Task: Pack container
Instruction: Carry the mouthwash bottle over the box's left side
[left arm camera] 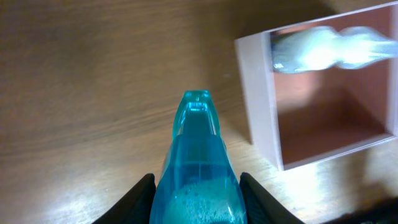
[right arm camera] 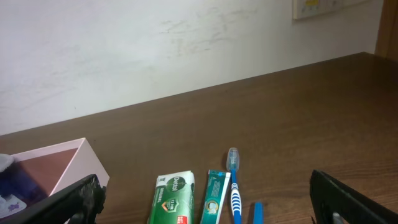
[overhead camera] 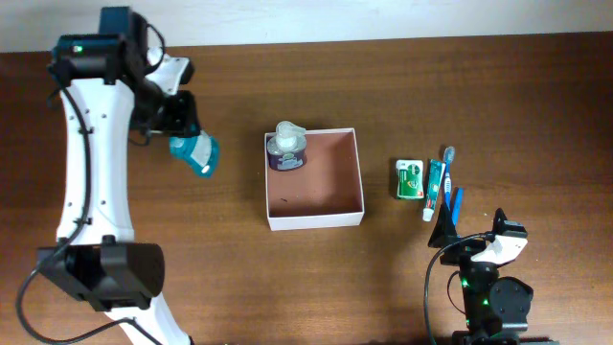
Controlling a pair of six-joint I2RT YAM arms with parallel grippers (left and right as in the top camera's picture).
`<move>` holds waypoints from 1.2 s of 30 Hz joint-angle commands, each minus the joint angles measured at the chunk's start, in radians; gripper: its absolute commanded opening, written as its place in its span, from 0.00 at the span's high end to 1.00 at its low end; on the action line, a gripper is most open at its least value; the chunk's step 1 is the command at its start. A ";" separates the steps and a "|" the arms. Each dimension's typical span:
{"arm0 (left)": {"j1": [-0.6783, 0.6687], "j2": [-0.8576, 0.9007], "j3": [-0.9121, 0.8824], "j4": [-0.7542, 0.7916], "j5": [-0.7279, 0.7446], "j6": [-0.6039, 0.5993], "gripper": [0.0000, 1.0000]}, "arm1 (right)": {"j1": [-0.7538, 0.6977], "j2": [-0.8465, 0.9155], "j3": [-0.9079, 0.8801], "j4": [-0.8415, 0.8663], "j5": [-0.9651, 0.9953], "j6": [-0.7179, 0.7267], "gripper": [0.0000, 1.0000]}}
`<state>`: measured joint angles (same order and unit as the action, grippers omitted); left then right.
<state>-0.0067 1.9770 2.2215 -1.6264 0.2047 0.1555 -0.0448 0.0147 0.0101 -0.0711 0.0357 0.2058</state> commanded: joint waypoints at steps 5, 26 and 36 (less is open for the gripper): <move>-0.133 0.003 0.051 -0.010 0.047 -0.055 0.74 | 0.005 -0.008 -0.005 -0.007 0.002 -0.008 0.02; -0.393 0.003 0.050 0.031 -0.194 -0.357 0.81 | 0.005 -0.008 -0.005 -0.007 0.002 -0.008 0.02; -0.470 0.003 0.030 0.084 -0.230 -0.492 0.84 | 0.005 -0.008 -0.005 -0.007 0.002 -0.008 0.01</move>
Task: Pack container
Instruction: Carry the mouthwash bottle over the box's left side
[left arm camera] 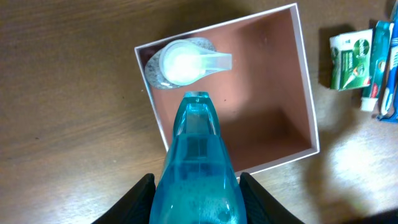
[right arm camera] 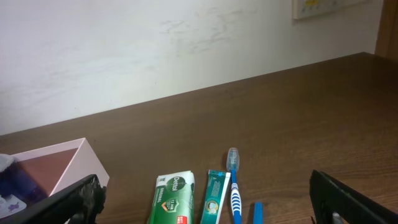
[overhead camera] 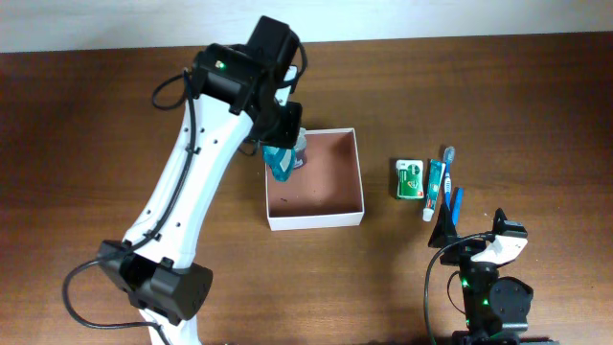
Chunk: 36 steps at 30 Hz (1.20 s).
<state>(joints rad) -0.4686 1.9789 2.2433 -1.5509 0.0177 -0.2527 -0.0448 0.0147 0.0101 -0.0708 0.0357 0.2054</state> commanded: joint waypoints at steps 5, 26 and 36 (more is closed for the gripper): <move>-0.031 0.002 -0.082 0.047 -0.083 -0.122 0.87 | 0.005 -0.008 -0.005 -0.008 0.002 -0.007 0.02; -0.046 0.002 -0.434 0.343 -0.121 -0.163 0.87 | 0.005 -0.008 -0.005 -0.008 0.002 -0.007 0.02; -0.044 0.002 -0.470 0.351 -0.143 -0.163 0.87 | 0.005 -0.008 -0.005 -0.008 0.002 -0.007 0.02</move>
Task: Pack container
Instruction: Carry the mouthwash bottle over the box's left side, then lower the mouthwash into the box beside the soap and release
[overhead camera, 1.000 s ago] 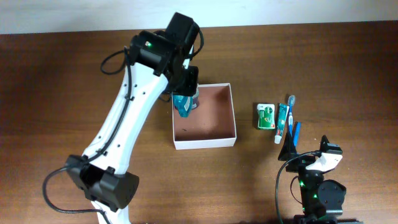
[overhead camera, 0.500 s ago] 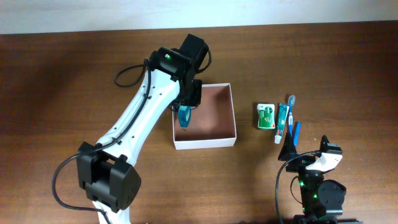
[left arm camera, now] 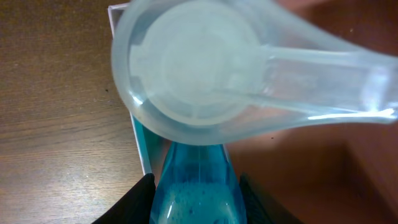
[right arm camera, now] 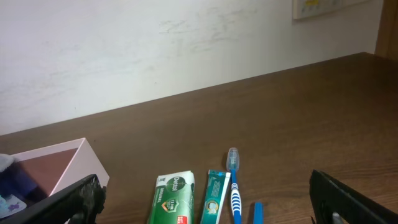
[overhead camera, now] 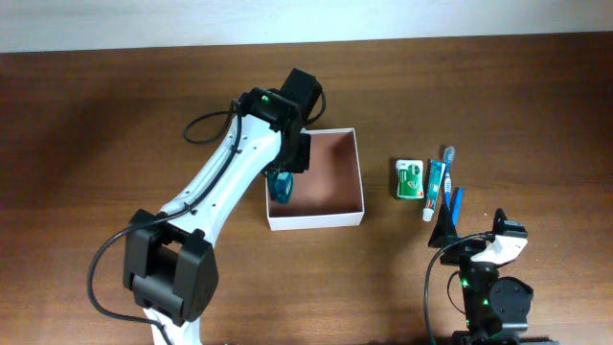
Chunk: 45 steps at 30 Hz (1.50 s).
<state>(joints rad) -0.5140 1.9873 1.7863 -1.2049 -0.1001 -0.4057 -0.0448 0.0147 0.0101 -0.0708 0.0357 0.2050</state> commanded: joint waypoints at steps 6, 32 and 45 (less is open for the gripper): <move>0.002 -0.007 -0.036 0.009 -0.033 -0.009 0.87 | 0.005 -0.008 -0.005 -0.008 0.002 -0.007 0.02; 0.057 -0.007 -0.079 0.008 -0.037 -0.009 0.61 | 0.005 -0.008 -0.005 -0.008 0.002 -0.007 0.02; 0.064 -0.007 -0.078 0.014 0.018 0.018 0.38 | 0.005 -0.008 -0.005 -0.008 0.002 -0.007 0.02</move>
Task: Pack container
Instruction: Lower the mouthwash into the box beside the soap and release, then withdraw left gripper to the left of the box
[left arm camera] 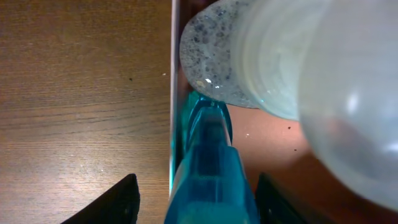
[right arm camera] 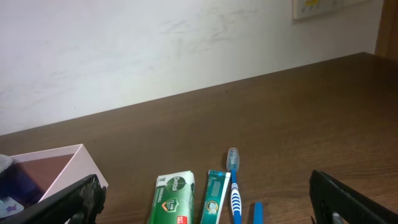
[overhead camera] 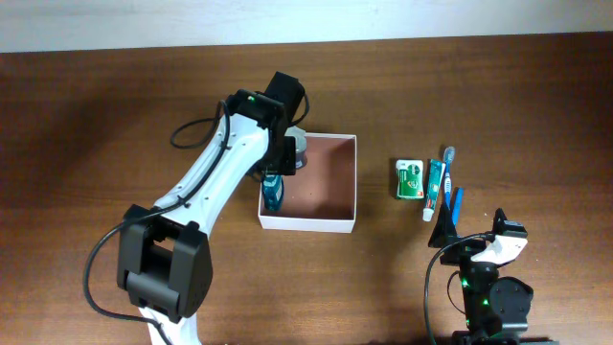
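The white box with a brown floor [overhead camera: 326, 226] sits mid-table. Inside at its far left corner stands a clear pump bottle [overhead camera: 296, 149], large and blurred in the left wrist view [left arm camera: 292, 68]. A blue bottle [overhead camera: 273, 193] leans against the box's left wall [left arm camera: 173, 93]. My left gripper [overhead camera: 276, 178] hovers over the blue bottle [left arm camera: 208, 168], open, its fingers [left arm camera: 121, 200] standing off the bottle's sides. My right gripper [right arm camera: 208, 208] rests open near the front right of the table, nothing in it.
To the right of the box lie a green soap pack [overhead camera: 410, 179], a toothpaste tube [overhead camera: 435, 190], a blue toothbrush [overhead camera: 446, 171] and a small blue stick [overhead camera: 456, 205]. The same items show in the right wrist view, soap pack [right arm camera: 171, 198] leftmost.
My left gripper's fingers were tight on the blue bottle; now they stand apart from it. The bottle sits lower against the left wall, and the box has shifted slightly left.
My left gripper held the blue bottle over the table left of the box. Then it held it above the box's left edge, then low inside beside the pump bottle. Now the fingers have opened. The right arm stayed still.
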Controlling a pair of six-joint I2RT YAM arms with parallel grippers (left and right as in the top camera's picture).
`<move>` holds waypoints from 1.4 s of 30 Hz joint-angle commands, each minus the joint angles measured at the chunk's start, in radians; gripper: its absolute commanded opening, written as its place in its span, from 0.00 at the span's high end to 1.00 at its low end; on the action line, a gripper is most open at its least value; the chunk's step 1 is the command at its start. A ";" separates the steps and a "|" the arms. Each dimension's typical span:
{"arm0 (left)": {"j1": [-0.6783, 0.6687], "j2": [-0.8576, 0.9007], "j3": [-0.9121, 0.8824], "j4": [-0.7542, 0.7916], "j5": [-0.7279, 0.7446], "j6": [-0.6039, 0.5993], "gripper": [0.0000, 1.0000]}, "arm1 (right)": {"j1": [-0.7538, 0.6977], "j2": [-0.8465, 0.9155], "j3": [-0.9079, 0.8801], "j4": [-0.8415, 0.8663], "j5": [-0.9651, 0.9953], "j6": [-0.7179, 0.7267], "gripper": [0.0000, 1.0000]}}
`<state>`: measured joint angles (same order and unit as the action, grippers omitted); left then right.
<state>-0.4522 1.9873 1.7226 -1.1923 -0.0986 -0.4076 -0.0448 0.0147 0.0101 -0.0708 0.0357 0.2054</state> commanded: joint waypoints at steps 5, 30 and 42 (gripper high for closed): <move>0.004 -0.007 0.010 0.002 0.064 0.069 0.36 | 0.005 -0.008 -0.005 -0.008 0.002 -0.007 0.01; 0.251 -0.135 0.245 -0.267 0.061 0.143 0.94 | 0.005 -0.008 -0.005 -0.008 0.002 -0.007 0.02; 0.299 -0.135 -0.212 -0.015 0.275 0.253 1.00 | 0.005 -0.008 -0.005 -0.008 0.002 -0.007 0.02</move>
<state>-0.1612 1.8557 1.5993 -1.2560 0.0315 -0.2314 -0.0448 0.0147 0.0101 -0.0708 0.0357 0.2054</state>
